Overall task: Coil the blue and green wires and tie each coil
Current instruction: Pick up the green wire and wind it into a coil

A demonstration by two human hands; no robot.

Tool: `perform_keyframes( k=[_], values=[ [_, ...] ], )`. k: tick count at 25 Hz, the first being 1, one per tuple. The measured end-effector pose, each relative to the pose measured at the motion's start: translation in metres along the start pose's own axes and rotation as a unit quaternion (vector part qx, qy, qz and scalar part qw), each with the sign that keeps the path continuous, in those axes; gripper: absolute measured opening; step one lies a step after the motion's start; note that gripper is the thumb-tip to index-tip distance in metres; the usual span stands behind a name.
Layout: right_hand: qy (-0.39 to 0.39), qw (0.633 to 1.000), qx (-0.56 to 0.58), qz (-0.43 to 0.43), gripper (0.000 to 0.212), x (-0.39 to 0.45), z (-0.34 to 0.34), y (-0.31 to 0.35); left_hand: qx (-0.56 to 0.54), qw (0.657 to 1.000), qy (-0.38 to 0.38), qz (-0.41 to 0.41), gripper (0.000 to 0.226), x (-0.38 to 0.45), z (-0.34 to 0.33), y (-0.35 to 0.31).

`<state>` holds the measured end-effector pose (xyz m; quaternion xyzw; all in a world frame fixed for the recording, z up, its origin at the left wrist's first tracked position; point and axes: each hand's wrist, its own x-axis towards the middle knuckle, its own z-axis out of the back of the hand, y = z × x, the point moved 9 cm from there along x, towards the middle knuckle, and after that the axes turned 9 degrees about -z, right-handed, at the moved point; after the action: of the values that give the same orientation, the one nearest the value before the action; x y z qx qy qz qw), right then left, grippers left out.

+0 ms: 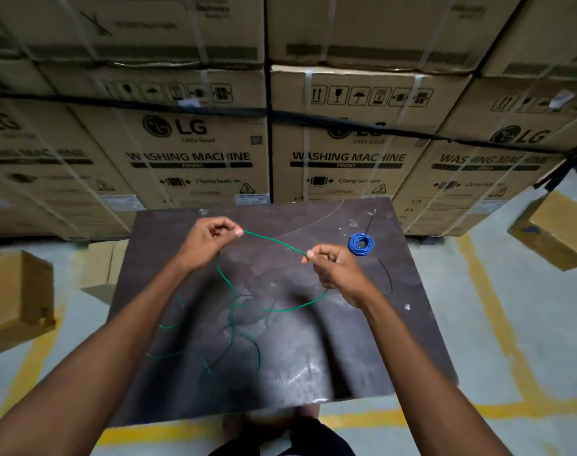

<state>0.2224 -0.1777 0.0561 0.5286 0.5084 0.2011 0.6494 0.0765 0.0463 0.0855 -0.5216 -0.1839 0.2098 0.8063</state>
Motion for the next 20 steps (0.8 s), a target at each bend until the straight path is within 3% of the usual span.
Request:
perform_keyframes(
  k=[4,9,12,15,20],
  values=[
    [0.024,0.999,0.014,0.021,0.017,-0.009,-0.037,0.027,0.053,0.998,-0.034,-0.028,0.022,-0.010,0.064,-0.002],
    [0.008,0.999,-0.023,0.040,0.016,-0.019,-0.054,0.050,0.139,0.988,-0.017,-0.066,0.016,-0.019,0.097,-0.012],
    [-0.011,0.998,-0.053,0.037,0.019,-0.028,-0.043,0.063,0.152,0.981,-0.090,-0.075,0.030,-0.017,0.143,-0.014],
    [-0.021,0.998,-0.015,0.053,0.019,-0.041,-0.024,0.070,0.151,0.978,-0.131,-0.063,0.027,-0.022,0.179,-0.008],
    [-0.008,0.997,-0.011,0.078,0.022,-0.040,-0.051,0.080,0.183,0.982,-0.017,-0.031,0.039,-0.015,0.123,-0.016]
  ],
)
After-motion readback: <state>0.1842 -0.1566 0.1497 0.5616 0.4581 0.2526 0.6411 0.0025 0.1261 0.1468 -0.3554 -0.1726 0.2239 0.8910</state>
